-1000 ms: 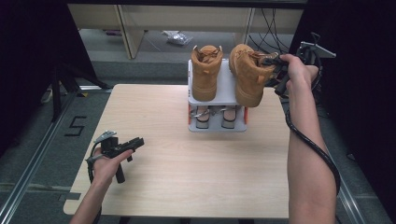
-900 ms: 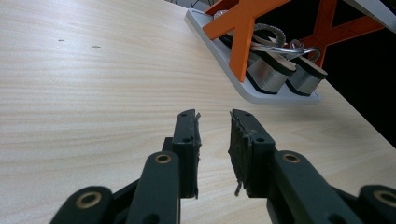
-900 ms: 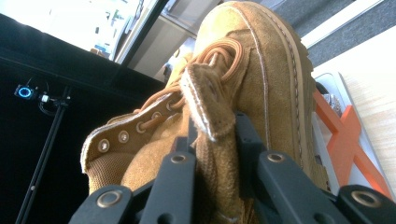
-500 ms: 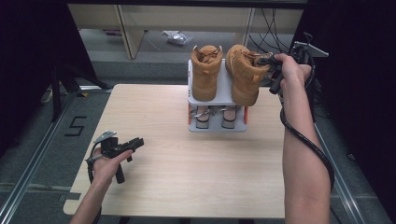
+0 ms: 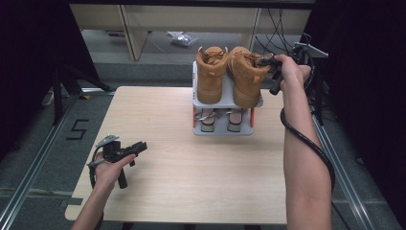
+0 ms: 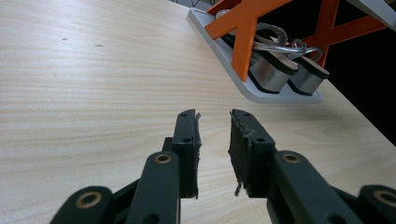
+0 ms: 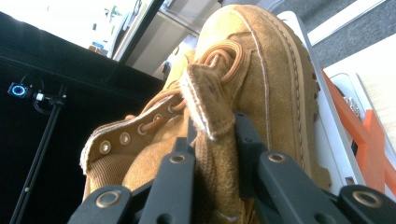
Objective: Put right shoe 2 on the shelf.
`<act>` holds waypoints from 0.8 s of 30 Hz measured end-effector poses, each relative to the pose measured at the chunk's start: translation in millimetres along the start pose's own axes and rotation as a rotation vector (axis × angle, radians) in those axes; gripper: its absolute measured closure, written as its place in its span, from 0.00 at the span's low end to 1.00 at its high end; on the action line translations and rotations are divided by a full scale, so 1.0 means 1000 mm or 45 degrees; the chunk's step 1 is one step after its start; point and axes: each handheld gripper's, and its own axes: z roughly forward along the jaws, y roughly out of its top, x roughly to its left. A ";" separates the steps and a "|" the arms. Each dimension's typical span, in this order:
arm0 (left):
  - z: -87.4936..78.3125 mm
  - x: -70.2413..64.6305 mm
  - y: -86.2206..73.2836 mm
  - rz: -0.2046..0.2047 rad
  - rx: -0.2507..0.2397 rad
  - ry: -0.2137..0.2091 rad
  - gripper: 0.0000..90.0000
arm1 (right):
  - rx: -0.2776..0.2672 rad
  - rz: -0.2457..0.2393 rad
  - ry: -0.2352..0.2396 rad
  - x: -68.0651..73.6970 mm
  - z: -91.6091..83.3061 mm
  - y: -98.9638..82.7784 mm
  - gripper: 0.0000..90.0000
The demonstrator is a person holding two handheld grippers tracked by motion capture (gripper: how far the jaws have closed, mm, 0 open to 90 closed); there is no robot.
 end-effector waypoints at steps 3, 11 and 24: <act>0.000 0.000 0.000 0.000 0.002 0.001 0.79 | -0.002 -0.012 -0.009 0.001 0.000 0.000 0.90; 0.002 -0.001 -0.002 0.006 0.008 -0.007 0.79 | -0.026 -0.058 -0.043 0.004 0.001 -0.001 0.85; 0.000 -0.001 -0.001 0.015 0.008 -0.004 0.79 | -0.172 -0.225 -0.046 0.012 -0.020 -0.005 0.50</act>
